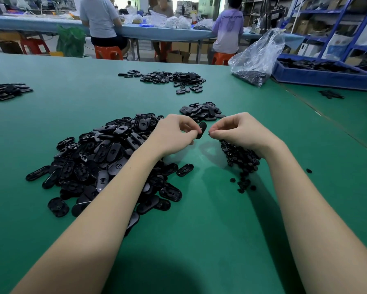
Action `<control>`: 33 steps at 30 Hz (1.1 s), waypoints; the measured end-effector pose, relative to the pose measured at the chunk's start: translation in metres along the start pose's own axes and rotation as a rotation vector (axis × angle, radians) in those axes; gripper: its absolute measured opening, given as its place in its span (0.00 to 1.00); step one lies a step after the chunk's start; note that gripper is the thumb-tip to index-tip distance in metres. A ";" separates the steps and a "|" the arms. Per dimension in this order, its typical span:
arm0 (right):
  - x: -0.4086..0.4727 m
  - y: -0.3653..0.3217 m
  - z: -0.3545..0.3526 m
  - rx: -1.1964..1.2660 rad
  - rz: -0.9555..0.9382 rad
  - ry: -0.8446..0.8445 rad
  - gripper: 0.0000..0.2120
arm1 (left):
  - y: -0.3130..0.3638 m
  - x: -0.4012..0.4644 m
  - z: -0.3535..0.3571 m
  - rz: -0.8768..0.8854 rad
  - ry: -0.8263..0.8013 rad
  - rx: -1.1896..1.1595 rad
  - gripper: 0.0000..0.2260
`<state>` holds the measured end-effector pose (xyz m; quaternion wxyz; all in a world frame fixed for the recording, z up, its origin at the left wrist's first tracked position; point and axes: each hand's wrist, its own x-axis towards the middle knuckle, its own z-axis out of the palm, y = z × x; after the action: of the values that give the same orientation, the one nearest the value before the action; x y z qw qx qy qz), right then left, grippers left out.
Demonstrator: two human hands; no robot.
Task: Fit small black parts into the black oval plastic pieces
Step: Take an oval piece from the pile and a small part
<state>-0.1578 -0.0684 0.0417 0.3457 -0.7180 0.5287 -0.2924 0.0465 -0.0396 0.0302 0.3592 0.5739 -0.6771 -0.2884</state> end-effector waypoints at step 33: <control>0.002 -0.016 0.012 0.133 0.081 0.106 0.04 | -0.004 0.005 0.010 -0.197 -0.003 -0.442 0.07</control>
<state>-0.1387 -0.0653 0.0479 0.3757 -0.6549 0.5543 -0.3502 0.0407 -0.0457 0.0219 0.4452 0.5441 -0.5390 -0.4640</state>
